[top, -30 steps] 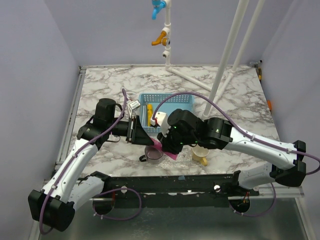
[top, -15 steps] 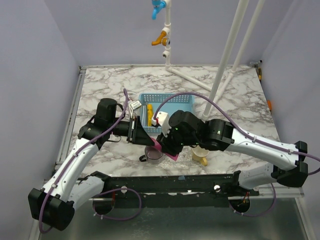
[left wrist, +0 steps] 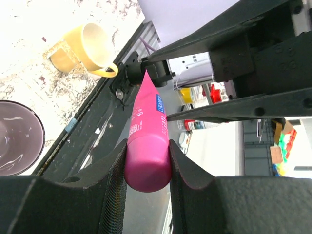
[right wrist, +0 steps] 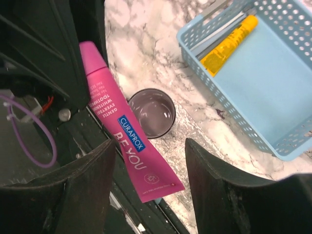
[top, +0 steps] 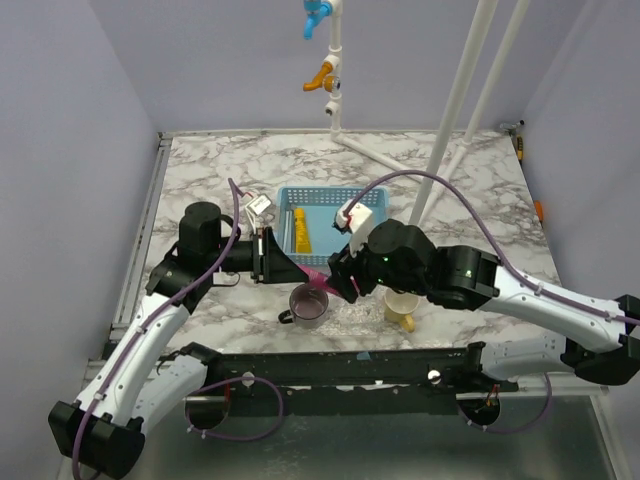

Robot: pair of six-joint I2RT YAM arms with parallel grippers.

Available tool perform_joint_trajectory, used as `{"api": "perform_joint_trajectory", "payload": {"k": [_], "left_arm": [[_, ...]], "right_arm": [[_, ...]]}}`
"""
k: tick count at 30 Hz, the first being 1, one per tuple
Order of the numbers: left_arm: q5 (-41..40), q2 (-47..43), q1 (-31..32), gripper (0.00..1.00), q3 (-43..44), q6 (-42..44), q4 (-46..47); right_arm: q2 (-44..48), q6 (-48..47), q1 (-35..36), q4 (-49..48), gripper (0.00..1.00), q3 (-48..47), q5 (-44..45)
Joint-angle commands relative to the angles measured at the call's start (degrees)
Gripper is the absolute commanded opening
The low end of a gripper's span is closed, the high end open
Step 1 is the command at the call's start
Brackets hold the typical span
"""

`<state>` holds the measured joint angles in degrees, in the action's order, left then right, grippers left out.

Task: Prepare toiletry sets of a toothbrush and toothpaste on the tray

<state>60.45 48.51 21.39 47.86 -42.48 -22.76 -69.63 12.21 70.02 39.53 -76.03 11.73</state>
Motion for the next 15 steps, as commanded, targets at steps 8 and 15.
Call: {"api": "perform_joint_trajectory", "payload": {"k": [8, 15], "left_arm": [[-7.67, -6.95, -1.69, 0.00, -5.29, -12.41, 14.15], [-12.72, -12.26, -1.77, 0.00, -9.43, -21.65, 21.33]], "right_arm": [[4.03, 16.04, -9.33, -6.48, 0.65, 1.79, 5.32], [7.26, 24.75, -14.33, -12.93, 0.67, 5.83, -1.36]]}}
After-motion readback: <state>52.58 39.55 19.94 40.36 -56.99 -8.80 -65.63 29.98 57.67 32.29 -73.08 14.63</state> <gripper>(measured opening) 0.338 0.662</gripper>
